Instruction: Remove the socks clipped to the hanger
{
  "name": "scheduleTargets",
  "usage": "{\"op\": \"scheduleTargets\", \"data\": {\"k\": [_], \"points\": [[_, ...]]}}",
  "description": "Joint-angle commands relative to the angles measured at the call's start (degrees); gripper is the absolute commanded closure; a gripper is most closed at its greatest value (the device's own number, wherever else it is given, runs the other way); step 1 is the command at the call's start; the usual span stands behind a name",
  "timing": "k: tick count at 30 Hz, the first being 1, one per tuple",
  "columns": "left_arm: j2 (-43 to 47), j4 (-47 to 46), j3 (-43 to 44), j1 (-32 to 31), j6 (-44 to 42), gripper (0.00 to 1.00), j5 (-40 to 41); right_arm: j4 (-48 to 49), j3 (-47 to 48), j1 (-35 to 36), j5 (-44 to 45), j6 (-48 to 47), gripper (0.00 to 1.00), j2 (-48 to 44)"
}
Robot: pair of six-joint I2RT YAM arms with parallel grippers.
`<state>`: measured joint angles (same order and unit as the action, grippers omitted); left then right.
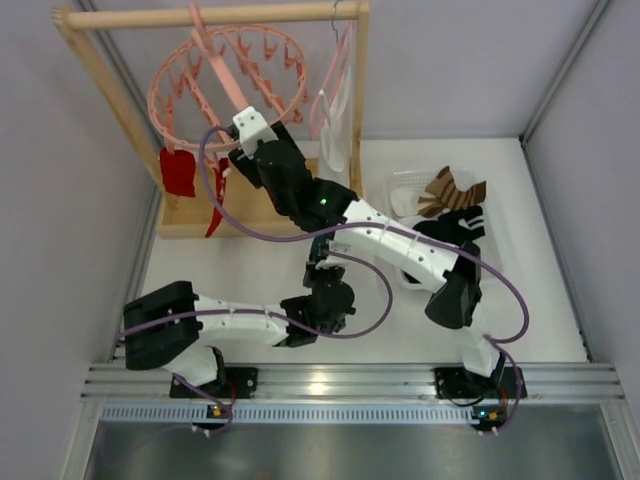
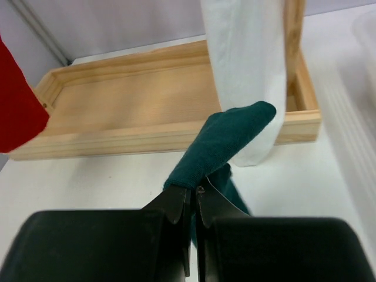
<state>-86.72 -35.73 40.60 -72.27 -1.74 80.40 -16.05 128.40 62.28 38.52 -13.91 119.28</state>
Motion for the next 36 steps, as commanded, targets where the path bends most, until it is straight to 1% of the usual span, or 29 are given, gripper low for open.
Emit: {"op": "scheduleTargets", "data": {"k": [1, 2, 3, 5, 6, 7, 11, 12, 13, 14, 15, 16, 17, 18, 20, 21, 22, 24, 25, 26, 27, 28, 29, 30, 32, 33, 34, 35, 36], "points": [[5.67, -2.24, -1.31, -4.27, -0.81, 1.00, -0.24, 1.20, -3.31, 1.26, -5.03, 3.97, 0.32, -9.84], [6.90, -2.24, -1.75, -5.33, -1.16, 1.00, -0.24, -0.02, -4.37, 1.44, -6.34, 5.29, 0.29, -11.34], [7.52, -2.24, -1.93, -7.60, -1.86, 1.00, -1.38, -0.73, -5.52, 1.87, -7.57, 5.99, 0.20, -12.75], [9.02, -2.24, -2.80, -9.81, -1.87, 1.00, -3.22, -2.74, -9.99, 2.14, -11.62, 8.37, 0.09, -18.01], [9.46, -2.16, -3.07, -12.00, -1.43, 1.00, -5.41, -3.10, -14.19, 2.06, -12.76, 9.16, 0.01, -19.95], [9.90, -2.16, -3.33, -13.06, -1.17, 1.00, -6.30, -3.19, -16.32, 2.05, -15.38, 10.12, 0.01, -24.14], [9.81, -2.24, -3.34, -18.77, -0.64, 1.00, -11.48, -7.75, -24.23, 2.06, -19.61, 13.12, 0.01, -34.27], [9.73, -2.16, -3.07, -19.48, -0.55, 1.00, -12.54, -9.07, -27.64, 2.05, -20.41, 13.47, 0.01, -36.47], [9.73, -2.16, -2.81, -20.10, -0.46, 1.00, -15.77, -9.52, -29.33, 2.14, -20.77, 13.56, 0.00, -41.10], [9.81, -2.16, -2.11, -21.06, -0.11, 1.00, -17.37, -9.87, -31.26, 2.14, -20.51, 15.30, 0.00, -43.59], [10.16, -2.07, -1.67, -21.24, 1.02, 1.00, -19.04, -10.13, -35.37, 2.14, -19.81, 15.32, 0.01, -48.74], [10.43, -1.63, -0.53, -21.33, 1.56, 1.00, -22.88, -10.40, -37.32, 2.06, -17.28, 15.58, 0.01, -51.23], [10.52, -0.15, 0.44, -21.25, 1.47, 1.00, -24.40, -10.92, -39.08, 1.97, -15.25, 15.49, 0.01, -53.52], [9.91, 0.56, 1.58, -21.25, 3.39, 1.00, -26.07, -12.93, -41.89, 2.05, -9.92, 15.76, 0.01, -57.89], [8.15, 3.36, 6.75, -21.07, 2.27, 1.00, -28.63, -15.31, -45.23, 1.35, -4.80, 16.46, 0.01, -62.22], [5.62, 3.90, 8.69, -20.90, 0.26, 1.00, -28.98, -17.41, -46.04, 1.09, -0.34, 17.50, 0.01, -65.98], [4.20, 4.60, 12.54, -20.37, -0.71, 1.00, -29.68, -18.65, -46.74, 1.09, 1.19, 18.21, 0.01, -67.85], [0.26, 7.76, 16.42, -18.97, -1.60, 1.00, -33.19, -20.15, -48.41, 1.09, 4.17, 20.05, 0.00, -73.37], [-0.98, 9.69, 20.62, -16.26, -0.47, 1.00, -35.64, -21.11, -49.03, 1.09, 4.89, 20.41, 0.01, -75.15], [-2.04, 11.36, 22.66, -14.67, 1.45, 1.00, -41.67, -21.38, -49.82, 1.09, 5.59, 20.68, 0.01, -76.73], [-4.05, 13.73, 24.42, -12.74, 3.82, 1.00, -44.95, -22.08, -50.09, 1.09, 7.43, 21.20, 0.01, -79.70], [-5.29, 14.19, 28.09, -9.24, 4.54, 1.00, -46.98, -23.13, -50.09, 1.17, 8.57, 21.47, 0.00, -80.86], [-8.09, 14.80, 30.13, -7.99, 4.55, 1.00, -49.79, -23.93, -49.74, 1.09, 9.28, 21.64, 0.01, -82.88], [-9.60, 16.20, 34.59, -6.93, 4.12, 1.00, -50.86, -24.55, -49.48, 1.09, 11.20, 21.65, 0.01, -83.59], [-12.76, 17.96, 39.36, -3.59, 4.11, 1.00, -53.66, -26.66, -47.90, 1.09, 12.88, 21.91, 0.00, -84.91], [-15.82, 18.84, 43.56, -2.45, 4.37, 1.00, -57.68, -27.10, -47.28, 1.09, 13.94, 21.91, 0.01, -85.96], [-17.59, 19.46, 45.77, 0.09, 4.64, 1.00, -59.29, -27.54, -46.75, 1.09, 14.12, 21.74, 0.01, -86.41], [-19.44, 20.60, 48.49, 1.16, 5.60, 1.00, -60.61, -28.15, -45.53, 1.17, 14.30, 21.65, 0.01, -86.76], [-23.54, 22.09, 51.39, 2.38, 5.87, 1.00, -62.28, -28.59, -45.00, 1.09, 14.73, 21.39, 0.01, -87.29]]}}
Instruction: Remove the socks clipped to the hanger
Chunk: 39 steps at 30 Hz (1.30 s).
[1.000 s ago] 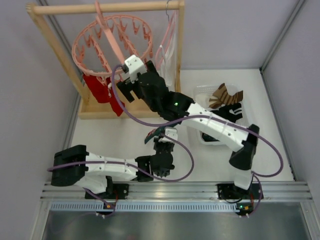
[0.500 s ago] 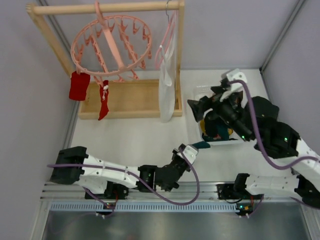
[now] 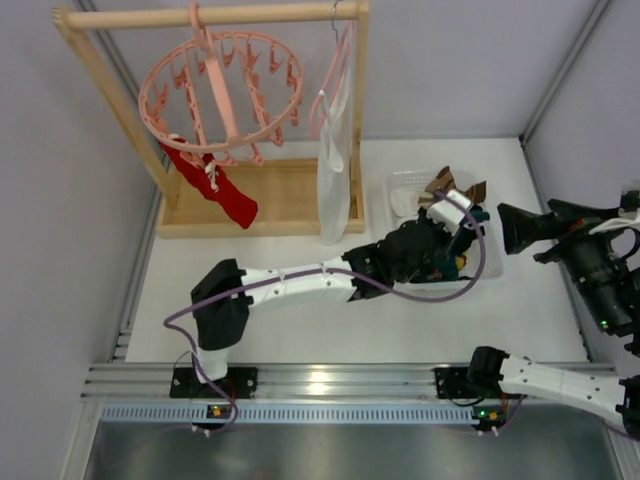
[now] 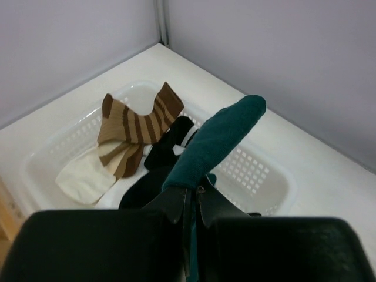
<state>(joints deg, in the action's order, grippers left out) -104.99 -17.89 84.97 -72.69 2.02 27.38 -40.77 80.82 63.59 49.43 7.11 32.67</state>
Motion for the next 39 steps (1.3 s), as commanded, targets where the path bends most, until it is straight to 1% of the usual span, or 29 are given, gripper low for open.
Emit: {"op": "scheduleTargets", "data": {"k": [1, 2, 3, 5, 6, 7, 8, 9, 10, 11, 15, 16, 17, 18, 19, 20, 21, 22, 23, 24, 26, 27, 29, 30, 32, 34, 35, 37, 39], "points": [[-7.40, 6.70, 12.97, 4.99, 2.46, 1.00, -11.27, -4.14, 3.11, -0.14, 3.92, 0.27, 0.01, -0.67], [-12.03, 8.55, 16.16, 5.97, 3.42, 1.00, -12.34, -4.57, 4.16, -0.14, 4.36, 0.09, 0.01, -0.41], [-14.52, 10.31, 22.98, 7.11, 3.78, 1.00, -13.30, -5.62, 4.61, -0.14, 4.97, 0.09, 0.01, -0.15], [-19.44, 16.90, 30.31, 9.66, 4.04, 1.00, -12.53, -6.77, 6.01, -0.22, 5.24, -0.08, 0.01, 0.73], [-24.25, 19.88, 37.83, 10.36, 4.22, 0.95, -12.52, -7.64, 6.45, -0.22, 5.41, 0.09, 0.01, 1.08], [-26.30, 22.00, 40.51, 11.68, 4.22, 0.74, -11.48, -8.26, 6.81, -0.22, 5.76, 0.09, 0.01, 1.35], [-28.49, 23.50, 42.19, 12.21, 4.57, 0.38, -10.86, -8.62, 7.33, -0.22, 5.94, 0.18, 0.01, 1.87], [-28.69, 23.78, 42.99, 12.56, 4.57, 0.30, -10.77, -8.79, 7.43, -0.22, 6.64, 0.09, 0.01, 2.14], [-28.43, 23.78, 42.74, 13.26, 4.92, 0.25, -10.24, -8.80, 7.34, -0.14, 6.64, 0.18, 0.01, 2.31], [-26.86, 23.78, 41.95, 13.53, 5.01, 0.18, -9.37, -8.71, 6.90, -0.14, 6.82, 0.09, 0.01, 2.66], [-19.48, 23.78, 34.68, 13.53, 4.48, 0.16, -5.76, -6.61, 4.53, -0.14, 7.44, -0.43, 0.01, 4.07], [-17.64, 23.69, 33.00, 13.45, 4.48, 0.09, -4.88, -5.38, 3.57, -0.05, 7.44, -0.52, 0.00, 4.42], [-13.62, 23.69, 31.24, 13.27, 4.22, 0.08, -3.31, -4.76, 3.21, -0.13, 7.26, -0.52, 0.01, 5.29], [-11.57, 23.78, 27.74, 12.66, 4.04, 0.02, -1.99, -4.14, 2.86, -0.05, 7.00, -0.61, 0.01, 5.91], [-9.47, 23.69, 25.71, 12.22, 3.69, 0.02, -0.06, -3.70, 2.59, -0.13, 6.91, -0.52, 0.01, 6.44], [-5.01, 23.69, 23.42, 11.78, 3.95, 0.02, 1.61, -2.83, 2.16, -0.14, 6.73, -0.52, 0.01, 7.58], [-2.61, 23.69, 18.44, 10.73, 4.30, 0.02, 3.98, -2.30, 1.89, -0.14, 6.30, -0.44, 0.01, 8.11], [-0.24, 23.69, 15.69, 10.29, 5.79, 0.02, 4.78, -1.86, 1.28, -0.14, 5.77, -0.35, 0.01, 8.64], [4.57, 23.69, 12.79, 9.93, 6.67, 0.02, 5.40, -0.63, 0.84, -0.14, 5.16, 0.00, 0.01, 9.43], [6.97, 23.69, 7.02, 9.24, 7.29, 0.02, 7.84, 0.07, 0.40, -0.22, 3.76, 0.09, 0.01, 9.61], [13.89, 23.69, 1.02, 8.18, 9.05, 0.02, 11.89, 2.26, -1.18, -0.22, 1.13, 0.27, 0.00, 10.48], [16.28, 23.78, -4.84, 7.22, 9.75, 0.02, 15.04, 2.97, -1.62, -0.22, 0.41, 0.44, 0.00, 10.75], [23.21, 24.21, -10.50, 6.51, 12.12, 0.02, 17.79, 4.29, -3.29, -0.31, -1.69, 0.62, 0.01, 11.28], [25.51, 25.35, -15.22, 6.16, 13.26, 0.02, 18.76, 5.78, -3.82, -0.31, -2.40, 0.62, 0.01, 11.45], [32.02, 29.64, -20.86, 6.15, 16.69, 0.02, 21.57, 6.76, -5.40, -0.31, -3.89, 1.06, 0.01, 12.07], [38.07, 32.47, -23.87, 6.15, 19.58, 0.02, 24.81, 8.08, -6.89, -0.40, -4.43, 1.23, 0.01, 12.77], [40.11, 35.00, -26.50, 6.15, 20.12, 0.02, 25.18, 8.51, -7.42, -0.31, -4.95, 1.58, 0.01, 12.86], [46.15, 36.60, -29.32, 6.15, 20.56, 0.02, 26.05, 10.35, -8.91, -0.40, -5.48, 1.76, 0.01, 13.04], [49.69, 39.33, -32.66, 6.24, 21.00, 0.02, 27.29, 11.15, -9.71, -0.40, -6.45, 1.94, 0.01, 13.12]]}}
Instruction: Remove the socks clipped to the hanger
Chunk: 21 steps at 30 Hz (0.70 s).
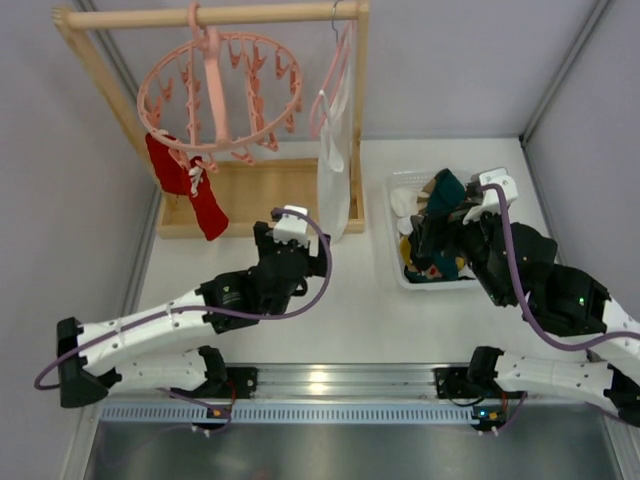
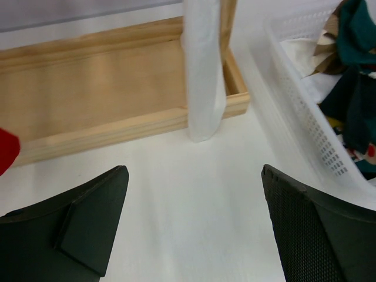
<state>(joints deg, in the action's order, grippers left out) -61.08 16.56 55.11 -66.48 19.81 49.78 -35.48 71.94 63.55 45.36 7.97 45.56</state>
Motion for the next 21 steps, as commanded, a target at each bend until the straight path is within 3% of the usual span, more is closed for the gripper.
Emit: {"op": "scheduleTargets", "data": {"k": [1, 7, 12, 15, 19, 21], "points": [[9.19, 5.58, -3.86, 0.12, 3.56, 0.02, 5.58, 6.56, -1.36, -0.53, -2.82, 1.17, 0.01, 0.40], [17.74, 7.26, -8.09, 8.89, 2.25, 0.02, 0.69, 8.06, -2.42, -1.06, -5.90, 1.70, 0.01, 2.86], [13.99, 6.30, -6.42, 31.20, 4.26, 0.02, -19.31, 10.61, -3.21, -1.94, -8.45, 1.96, 0.01, 5.06], [11.43, 5.42, -6.42, 43.07, 6.46, 0.02, -23.05, 11.92, -3.56, -2.99, -10.99, 2.40, 0.01, 6.64], [12.73, -2.73, -10.89, 50.65, 5.50, 0.02, -20.78, 13.07, -4.18, -4.57, -14.42, 2.76, 0.01, 8.49], [13.00, -12.56, -14.67, 52.41, 2.01, 0.02, -21.30, 13.51, -4.44, -5.88, -16.61, 2.67, 0.01, 9.19]]}}
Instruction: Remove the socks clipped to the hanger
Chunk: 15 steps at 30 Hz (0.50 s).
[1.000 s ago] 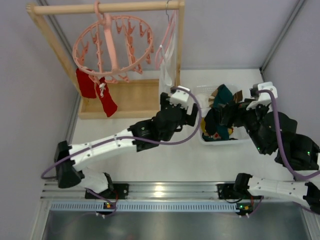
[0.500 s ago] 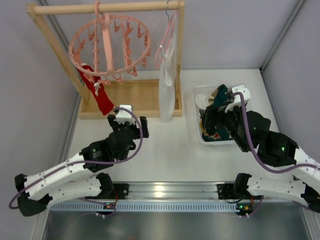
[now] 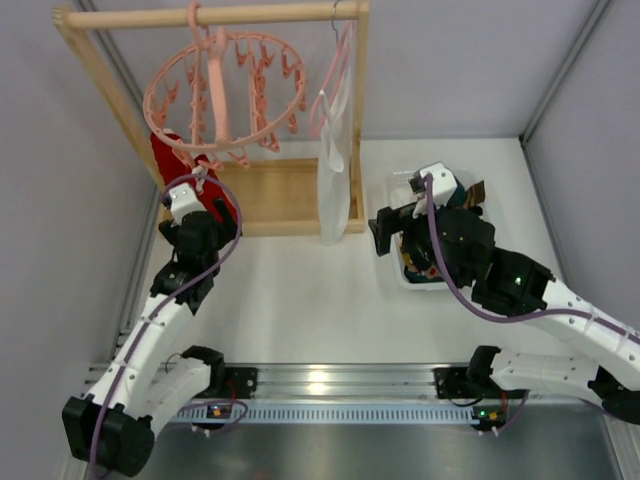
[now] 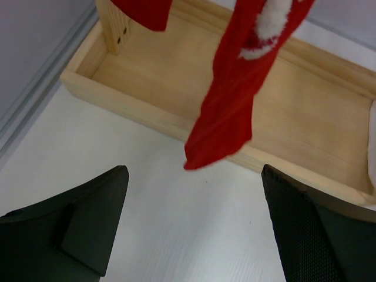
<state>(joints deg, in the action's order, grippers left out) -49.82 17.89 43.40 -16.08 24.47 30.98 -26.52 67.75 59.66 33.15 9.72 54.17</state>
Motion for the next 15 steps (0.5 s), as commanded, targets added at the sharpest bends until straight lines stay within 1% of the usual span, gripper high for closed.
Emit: {"op": "scheduleTargets", "data": {"k": [1, 2, 3, 5, 6, 8, 9, 12, 13, 15], "points": [[1.22, -17.24, -4.45, 2.10, -4.06, 0.02, -2.68, 4.72, -0.33, -2.52, -5.28, 1.01, 0.00, 1.19], [0.70, -24.15, -6.72, 2.10, -5.12, 0.02, -3.12, 4.64, -0.33, -3.05, -6.76, 0.83, 0.01, 1.37], [-0.27, -26.22, -7.36, 2.10, -7.05, 0.02, -2.86, 4.46, -0.42, -3.49, -7.39, 0.66, 0.01, 1.55], [-4.48, -29.21, -7.45, 2.28, -9.34, 0.02, -2.33, 4.29, -0.60, -3.50, -8.10, -0.04, 0.00, 1.55], [-7.97, -29.84, -6.93, 2.36, -10.83, 0.02, -1.46, 4.37, -1.03, -3.50, -8.36, -0.22, 0.01, 1.38], [-11.07, -30.72, -6.04, 2.71, -11.81, 0.02, -1.10, 5.16, -1.56, -3.50, -9.32, -0.75, 0.00, 0.67], [-13.26, -33.16, -6.13, 2.98, -12.68, 0.02, -1.10, 5.51, -2.09, -3.50, -9.76, -0.92, 0.00, 0.50], [-15.91, -38.44, -8.59, 3.07, -14.71, 0.02, -1.63, 6.83, -2.44, -3.50, -12.13, -1.10, 0.01, -0.21], [-16.27, -41.68, -9.90, 3.07, -15.15, 0.02, -2.32, 7.10, -2.53, -3.58, -12.66, -1.28, 0.00, -0.47], [-17.84, -43.64, -10.44, 3.16, -15.94, 0.02, -3.64, 7.63, -2.62, -3.50, -13.63, -1.45, 0.01, -0.56]]}}
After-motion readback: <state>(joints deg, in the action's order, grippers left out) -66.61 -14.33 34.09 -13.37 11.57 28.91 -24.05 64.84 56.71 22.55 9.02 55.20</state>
